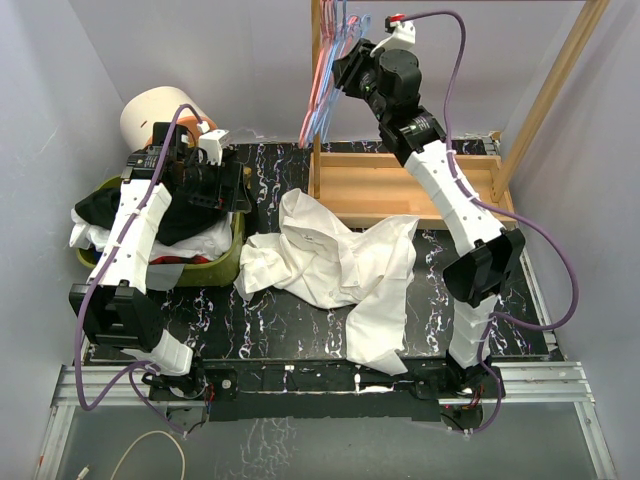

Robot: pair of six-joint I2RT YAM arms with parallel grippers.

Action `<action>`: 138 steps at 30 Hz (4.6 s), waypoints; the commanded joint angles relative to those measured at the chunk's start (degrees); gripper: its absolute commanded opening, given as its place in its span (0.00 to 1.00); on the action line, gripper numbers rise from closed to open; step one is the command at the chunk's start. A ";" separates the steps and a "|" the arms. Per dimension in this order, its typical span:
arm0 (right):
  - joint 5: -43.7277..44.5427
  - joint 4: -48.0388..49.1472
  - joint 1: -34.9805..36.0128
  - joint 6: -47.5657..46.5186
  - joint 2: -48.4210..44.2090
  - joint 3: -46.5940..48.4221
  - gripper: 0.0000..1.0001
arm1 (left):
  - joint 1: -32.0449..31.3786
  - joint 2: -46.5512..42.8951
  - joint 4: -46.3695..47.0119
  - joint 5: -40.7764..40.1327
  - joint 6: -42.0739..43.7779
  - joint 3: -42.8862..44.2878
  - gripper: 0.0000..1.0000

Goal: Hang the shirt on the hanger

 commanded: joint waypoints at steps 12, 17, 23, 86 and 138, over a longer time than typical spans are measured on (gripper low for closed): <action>11.72 -4.23 2.53 -9.59 -0.71 2.89 0.35 | 0.38 -1.81 -0.27 2.18 0.15 0.73 0.97; 10.70 -2.36 2.51 -9.33 -1.99 0.66 0.25 | 0.43 -1.69 -0.35 2.22 0.02 0.92 0.97; 9.62 -1.32 2.39 -7.80 -3.21 0.98 0.08 | 0.45 -1.98 -0.33 1.98 0.11 0.71 0.97; -6.65 -14.87 2.38 8.41 -80.90 -68.61 0.08 | -22.20 13.10 25.29 -18.16 2.40 -11.50 0.53; -25.02 -26.36 2.28 16.73 -94.94 -78.92 0.08 | -28.71 13.59 25.37 -16.43 -3.70 -7.46 0.52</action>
